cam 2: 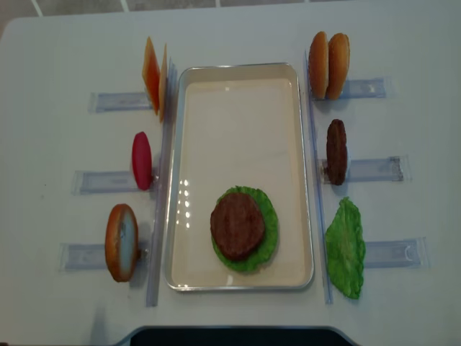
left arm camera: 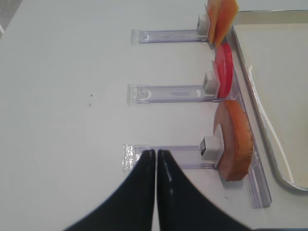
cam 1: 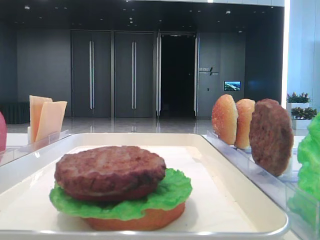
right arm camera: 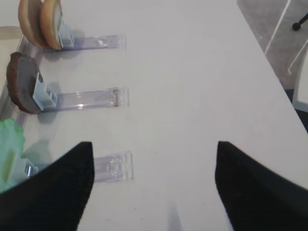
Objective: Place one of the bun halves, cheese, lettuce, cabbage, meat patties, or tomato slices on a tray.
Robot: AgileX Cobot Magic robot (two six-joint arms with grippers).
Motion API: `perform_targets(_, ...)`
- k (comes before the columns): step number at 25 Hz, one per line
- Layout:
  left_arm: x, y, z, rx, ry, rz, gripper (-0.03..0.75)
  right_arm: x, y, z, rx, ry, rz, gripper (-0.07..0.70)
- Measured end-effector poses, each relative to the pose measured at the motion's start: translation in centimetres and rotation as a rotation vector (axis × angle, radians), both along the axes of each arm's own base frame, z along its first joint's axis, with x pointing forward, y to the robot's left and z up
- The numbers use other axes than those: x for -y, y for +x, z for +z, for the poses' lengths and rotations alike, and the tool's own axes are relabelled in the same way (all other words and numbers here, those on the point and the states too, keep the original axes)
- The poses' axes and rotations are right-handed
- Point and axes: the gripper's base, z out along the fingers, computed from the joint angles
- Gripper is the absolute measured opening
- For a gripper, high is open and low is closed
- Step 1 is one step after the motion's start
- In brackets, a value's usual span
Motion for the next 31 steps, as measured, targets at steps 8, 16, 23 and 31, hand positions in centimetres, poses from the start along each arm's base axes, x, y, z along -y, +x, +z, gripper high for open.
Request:
perform_targets(8, 0.0, 0.0, 0.0, 0.0, 0.001, 0.0, 0.0, 0.09, -0.04, -0.04, 0.002, -0.009, -0.006, 0.529)
perform_targets(16, 0.0, 0.0, 0.0, 0.0, 0.003, -0.002, 0.0, 0.11, -0.04, -0.04, 0.001, -0.012, -0.008, 0.529)
perform_targets(23, 0.0, 0.0, 0.0, 0.0, 0.003, -0.002, 0.0, 0.11, -0.04, -0.04, 0.001, -0.012, -0.008, 0.529)
perform_targets(31, 0.0, 0.0, 0.0, 0.0, 0.004, -0.002, 0.0, 0.11, -0.04, -0.04, 0.001, -0.012, -0.008, 0.528)
